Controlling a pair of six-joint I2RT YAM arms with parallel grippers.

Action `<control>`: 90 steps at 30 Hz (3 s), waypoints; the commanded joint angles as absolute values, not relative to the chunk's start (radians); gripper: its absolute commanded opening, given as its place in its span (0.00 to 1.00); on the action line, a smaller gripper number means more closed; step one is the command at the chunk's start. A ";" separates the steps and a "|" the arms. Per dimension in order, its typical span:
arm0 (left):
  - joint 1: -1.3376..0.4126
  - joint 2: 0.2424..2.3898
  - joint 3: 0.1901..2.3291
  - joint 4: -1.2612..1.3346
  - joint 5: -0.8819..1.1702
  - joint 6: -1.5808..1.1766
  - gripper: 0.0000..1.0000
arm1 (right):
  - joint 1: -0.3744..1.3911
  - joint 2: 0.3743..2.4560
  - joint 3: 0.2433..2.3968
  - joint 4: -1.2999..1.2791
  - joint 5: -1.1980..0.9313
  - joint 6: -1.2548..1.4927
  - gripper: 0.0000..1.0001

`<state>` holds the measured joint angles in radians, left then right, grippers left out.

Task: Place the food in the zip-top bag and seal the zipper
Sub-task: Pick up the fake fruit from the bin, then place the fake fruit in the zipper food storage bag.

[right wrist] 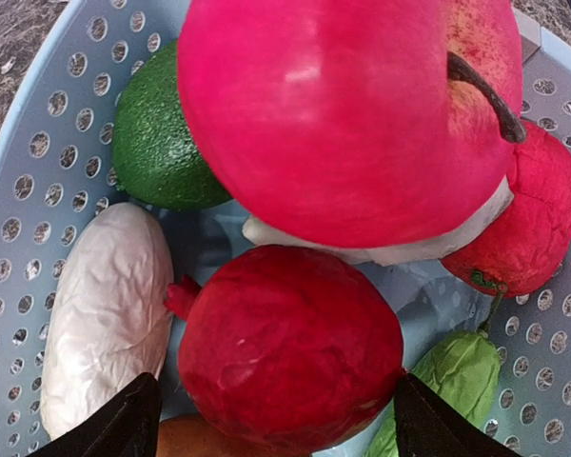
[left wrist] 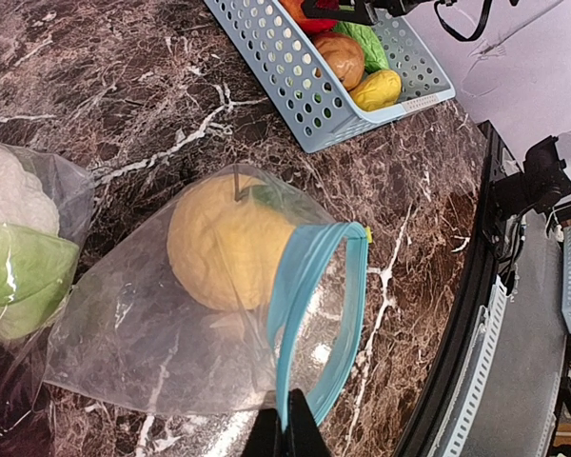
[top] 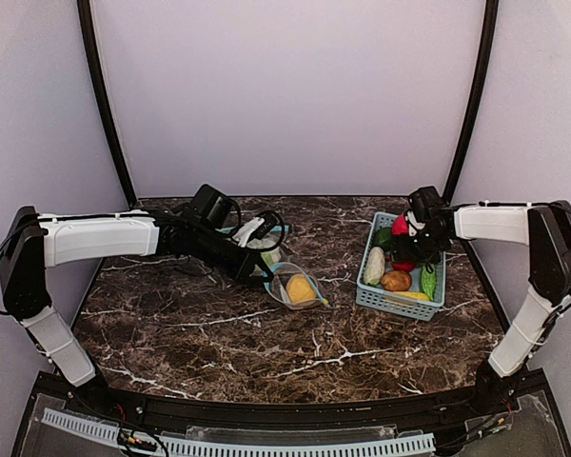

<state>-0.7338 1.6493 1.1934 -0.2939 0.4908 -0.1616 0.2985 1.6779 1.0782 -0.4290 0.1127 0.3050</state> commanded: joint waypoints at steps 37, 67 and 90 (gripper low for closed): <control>-0.716 1.688 1.218 -0.343 0.592 -0.178 0.01 | 0.678 1.135 0.925 -0.299 -0.253 0.151 0.60; -0.668 1.732 1.216 -0.328 0.675 -0.222 0.01 | 0.913 1.694 1.117 -0.037 -0.294 0.269 0.59; -0.663 1.752 1.218 -0.328 0.704 -0.233 0.01 | 0.903 1.863 1.285 -0.213 -0.067 0.325 0.56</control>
